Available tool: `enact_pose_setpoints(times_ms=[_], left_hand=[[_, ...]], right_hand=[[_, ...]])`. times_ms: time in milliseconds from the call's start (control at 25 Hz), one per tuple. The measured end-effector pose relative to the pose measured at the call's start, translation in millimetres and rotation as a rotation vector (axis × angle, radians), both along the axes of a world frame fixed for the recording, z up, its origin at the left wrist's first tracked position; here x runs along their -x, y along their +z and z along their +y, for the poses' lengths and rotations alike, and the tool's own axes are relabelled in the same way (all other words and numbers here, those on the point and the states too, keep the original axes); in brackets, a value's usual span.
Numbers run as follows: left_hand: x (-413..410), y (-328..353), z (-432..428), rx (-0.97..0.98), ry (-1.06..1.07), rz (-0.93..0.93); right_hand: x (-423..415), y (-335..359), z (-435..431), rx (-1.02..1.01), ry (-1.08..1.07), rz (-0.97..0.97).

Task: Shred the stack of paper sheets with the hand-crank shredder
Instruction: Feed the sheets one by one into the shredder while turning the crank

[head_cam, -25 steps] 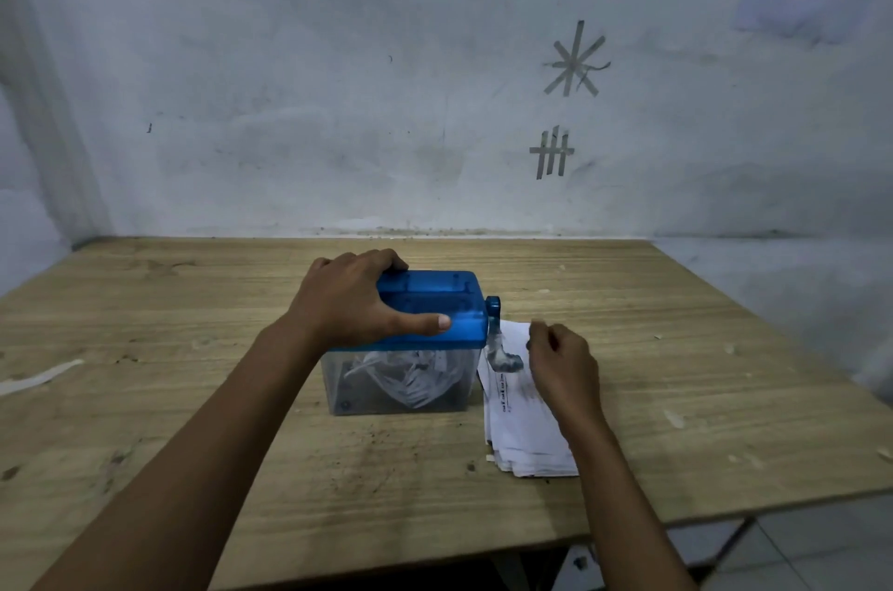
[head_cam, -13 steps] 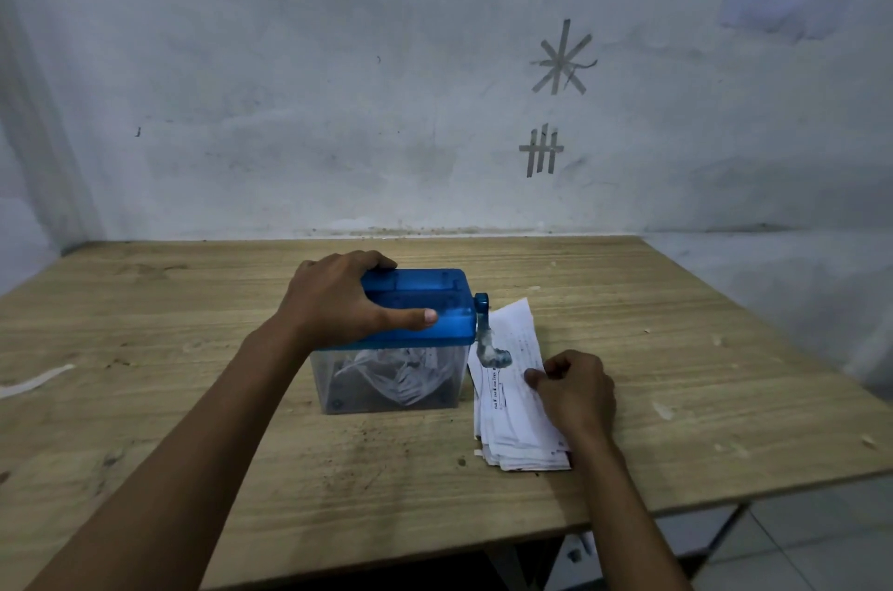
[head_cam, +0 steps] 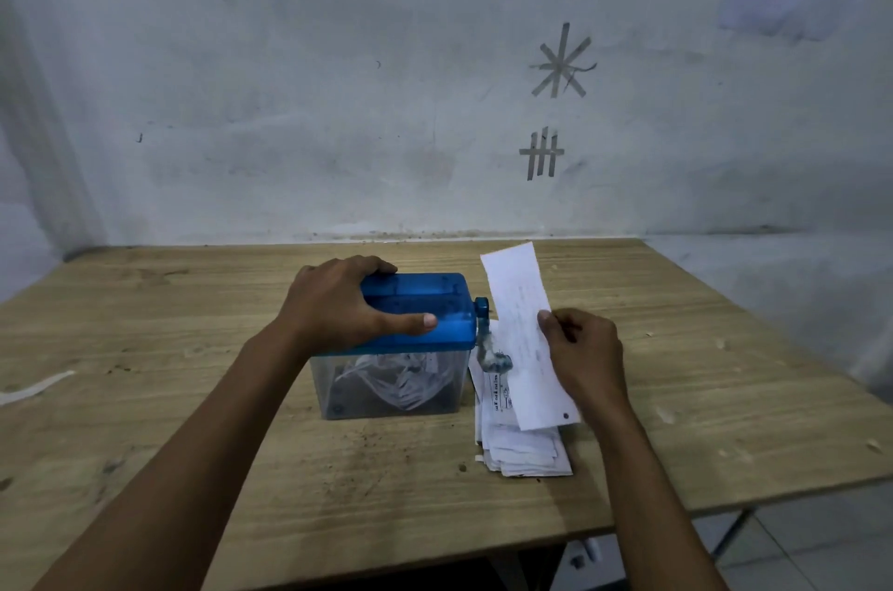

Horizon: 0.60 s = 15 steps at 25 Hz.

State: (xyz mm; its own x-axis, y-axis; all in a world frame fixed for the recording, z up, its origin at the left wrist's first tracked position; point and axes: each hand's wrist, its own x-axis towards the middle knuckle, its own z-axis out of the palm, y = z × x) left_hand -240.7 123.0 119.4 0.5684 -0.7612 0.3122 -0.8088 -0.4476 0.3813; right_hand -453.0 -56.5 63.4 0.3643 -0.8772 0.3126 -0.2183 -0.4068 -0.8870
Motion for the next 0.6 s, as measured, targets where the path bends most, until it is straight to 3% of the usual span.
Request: enact_pose_setpoints(times_ms=[160, 320, 480, 600], left_hand=[[1, 0, 0, -0.004, -0.003, 0.001], [2, 1, 0, -0.008, -0.006, 0.009], [1, 1, 0, -0.031, 0.003, 0.005], [0, 0, -1, -0.030, 0.009, 0.018]], right_hand=[[-11, 30, 0, 0.084, 0.019, -0.154], [-33, 56, 0, 0.119, 0.098, -0.185], [-52, 75, 9, -0.049, 0.376, -0.253], [-64, 81, 14, 0.010, 0.469, -0.292]])
